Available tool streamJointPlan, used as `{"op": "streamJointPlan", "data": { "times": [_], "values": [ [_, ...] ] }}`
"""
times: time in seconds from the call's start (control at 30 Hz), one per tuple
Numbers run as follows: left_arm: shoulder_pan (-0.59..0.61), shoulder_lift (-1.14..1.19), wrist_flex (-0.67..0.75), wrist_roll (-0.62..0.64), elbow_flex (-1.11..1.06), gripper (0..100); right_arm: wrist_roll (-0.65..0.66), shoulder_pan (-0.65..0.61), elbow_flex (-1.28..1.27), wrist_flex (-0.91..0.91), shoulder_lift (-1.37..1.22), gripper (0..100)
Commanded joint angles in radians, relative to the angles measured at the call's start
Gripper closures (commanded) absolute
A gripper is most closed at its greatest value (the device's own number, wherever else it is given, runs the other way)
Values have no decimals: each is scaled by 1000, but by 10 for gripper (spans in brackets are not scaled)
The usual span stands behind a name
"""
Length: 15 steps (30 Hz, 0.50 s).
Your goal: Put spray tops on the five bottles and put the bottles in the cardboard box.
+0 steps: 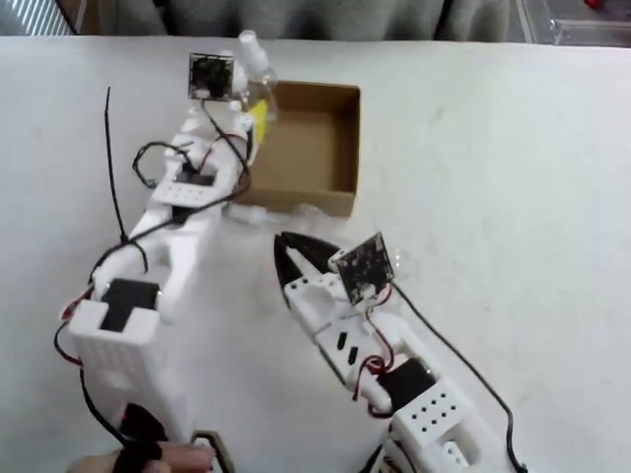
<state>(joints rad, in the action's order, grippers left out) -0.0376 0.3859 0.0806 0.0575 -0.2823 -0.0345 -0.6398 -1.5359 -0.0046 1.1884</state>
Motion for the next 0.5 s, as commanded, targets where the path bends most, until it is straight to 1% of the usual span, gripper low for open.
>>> {"op": "streamJointPlan", "data": {
  "times": [0.0,0.47],
  "values": [
    [-1,-5,31,11,75,973,12,5,17,-5,18,983],
    [-1,5,23,12,60,972,12,7,17,-5,18,983]
  ]
}}
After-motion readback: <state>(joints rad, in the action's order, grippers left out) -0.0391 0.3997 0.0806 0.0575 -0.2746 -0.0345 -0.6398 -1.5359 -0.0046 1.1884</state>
